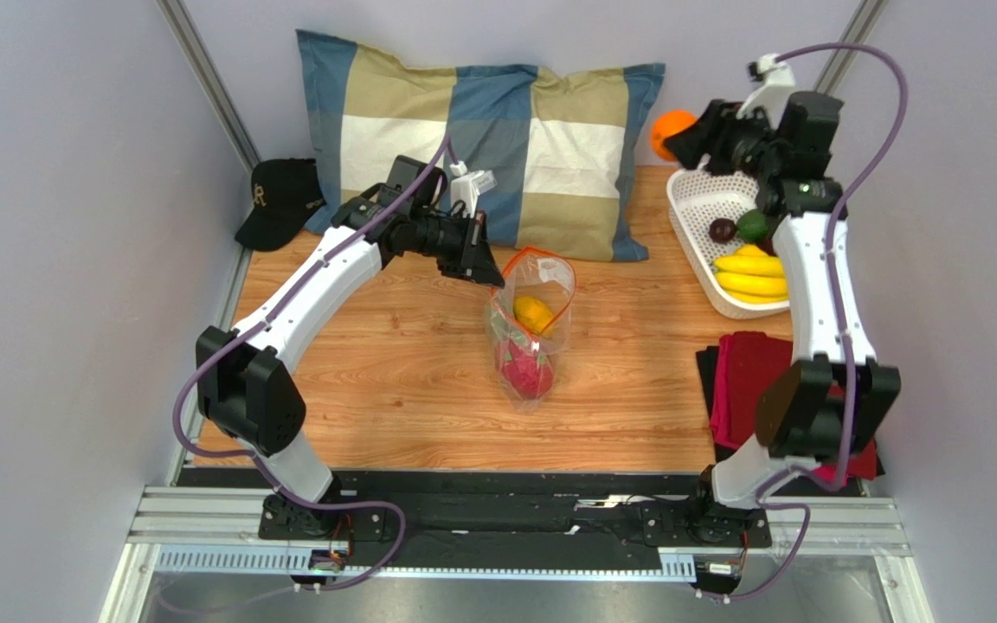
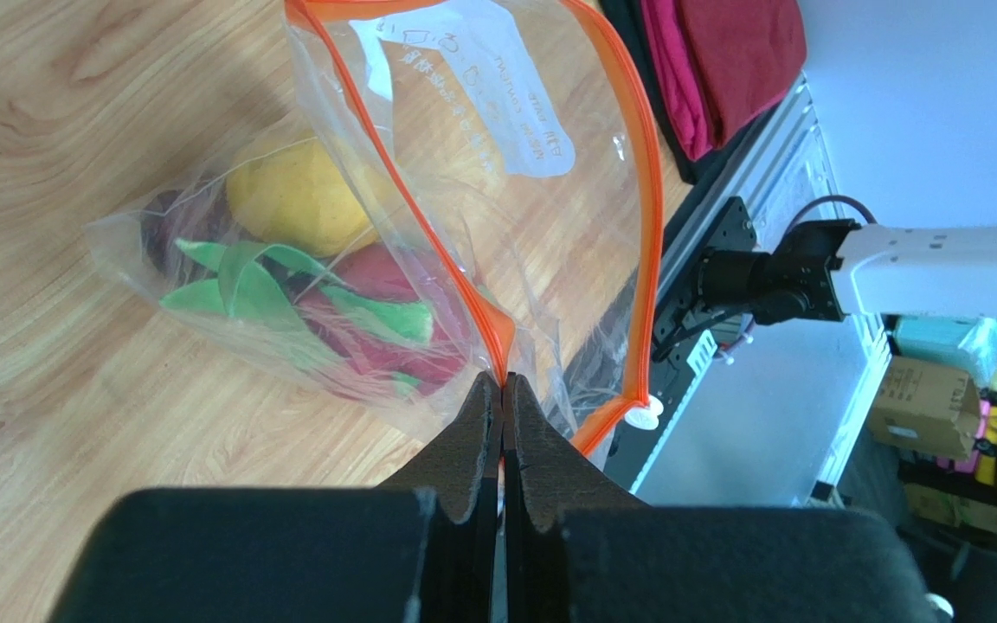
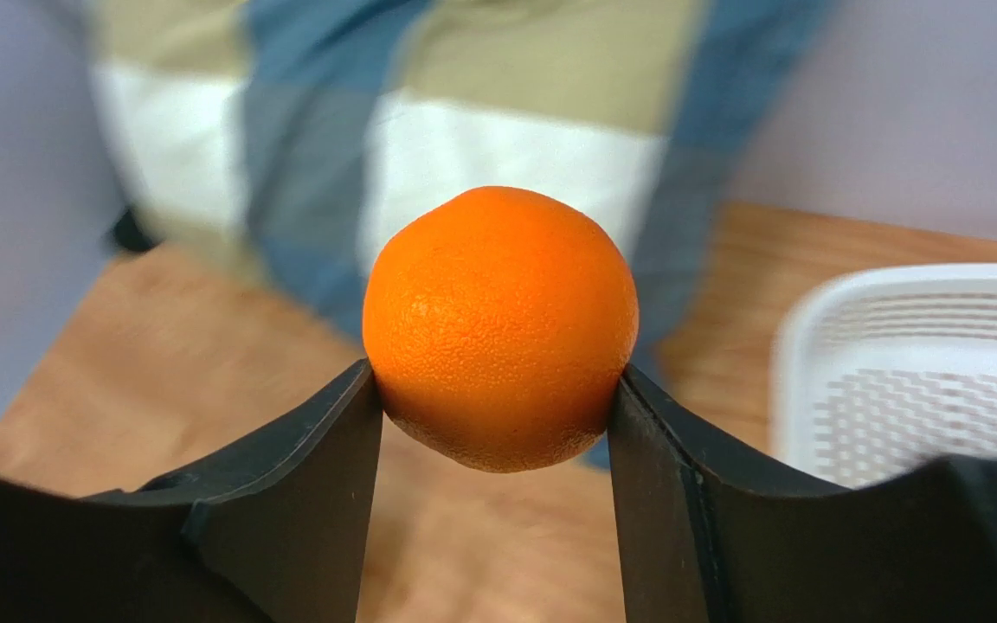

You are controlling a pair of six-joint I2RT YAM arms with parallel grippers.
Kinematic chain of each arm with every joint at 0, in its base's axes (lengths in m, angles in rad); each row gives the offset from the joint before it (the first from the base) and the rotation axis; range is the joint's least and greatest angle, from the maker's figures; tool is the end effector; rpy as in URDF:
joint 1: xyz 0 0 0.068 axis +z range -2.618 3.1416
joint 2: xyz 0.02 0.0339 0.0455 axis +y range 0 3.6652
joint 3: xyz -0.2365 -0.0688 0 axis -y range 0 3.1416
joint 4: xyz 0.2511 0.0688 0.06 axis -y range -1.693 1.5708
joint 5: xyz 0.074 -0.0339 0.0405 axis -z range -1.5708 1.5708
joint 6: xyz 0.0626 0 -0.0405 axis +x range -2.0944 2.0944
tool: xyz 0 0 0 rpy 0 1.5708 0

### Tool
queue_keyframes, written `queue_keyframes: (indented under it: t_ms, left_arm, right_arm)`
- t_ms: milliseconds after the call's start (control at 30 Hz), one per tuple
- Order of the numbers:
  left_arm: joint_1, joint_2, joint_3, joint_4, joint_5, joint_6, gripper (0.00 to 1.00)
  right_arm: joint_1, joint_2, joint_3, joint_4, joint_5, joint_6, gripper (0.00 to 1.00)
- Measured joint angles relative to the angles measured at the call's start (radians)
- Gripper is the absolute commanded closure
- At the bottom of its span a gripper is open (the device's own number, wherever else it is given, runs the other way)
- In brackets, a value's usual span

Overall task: Place the food in the zip-top bag and seal the zipper
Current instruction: Pick up the fake fruit from the bin, then place the fake fruit in the zipper food storage bag.

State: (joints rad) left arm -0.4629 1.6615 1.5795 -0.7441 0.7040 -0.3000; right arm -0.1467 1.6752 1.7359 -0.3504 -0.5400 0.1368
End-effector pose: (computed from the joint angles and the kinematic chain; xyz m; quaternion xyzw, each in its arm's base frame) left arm 0.3211 -0.2055 0.2988 0.1962 0.8613 -0.4252 0.1974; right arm 0.4143 -0.0287 0.3874 -0.0486 0.7875 0.2110 0.5770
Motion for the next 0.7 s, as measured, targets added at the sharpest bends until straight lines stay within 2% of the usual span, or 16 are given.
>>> queue_keyframes:
  t_ms: [133,267,367,433,467,500,567,600,633,700]
  left_arm:
    - [-0.006,0.0,0.006,-0.005,-0.003,0.01,1.0]
    - [-0.009,0.0,0.009,-0.016,-0.005,0.015,1.0]
    - [-0.013,0.0,0.014,-0.023,-0.006,0.017,1.0]
    - [-0.014,0.0,0.017,-0.024,-0.006,0.018,1.0]
    - [-0.015,0.0,0.017,-0.026,-0.006,0.018,1.0]
    - [-0.016,0.0,0.017,-0.026,-0.005,0.018,1.0]
    - [-0.019,0.0,0.017,-0.027,-0.006,0.018,1.0]
    - [-0.02,0.0,0.017,-0.027,-0.006,0.018,1.0]
    - [-0.021,0.0,0.017,-0.028,-0.006,0.018,1.0]
    - [-0.021,0.0,0.017,-0.03,-0.006,0.019,1.0]
  right_arm:
    - [0.195,-0.212,-0.184,-0.022,-0.118,0.012,0.92]
    - [0.36,-0.324,-0.329,-0.057,-0.169,0.001,0.91]
    - [0.443,-0.353,-0.406,-0.096,-0.166,-0.018,0.85]
    - [0.483,-0.346,-0.43,-0.127,-0.155,-0.036,0.77]
    - [0.5,-0.336,-0.433,-0.149,-0.147,-0.046,0.69]
    - [0.513,-0.32,-0.432,-0.164,-0.142,-0.056,0.45]
    - [0.537,-0.285,-0.416,-0.204,-0.137,-0.084,0.2]
    - [0.546,-0.256,-0.393,-0.243,-0.137,-0.1,0.04]
    - [0.552,-0.229,-0.37,-0.273,-0.134,-0.114,0.0]
    - [0.551,-0.184,-0.322,-0.335,-0.134,-0.146,0.0]
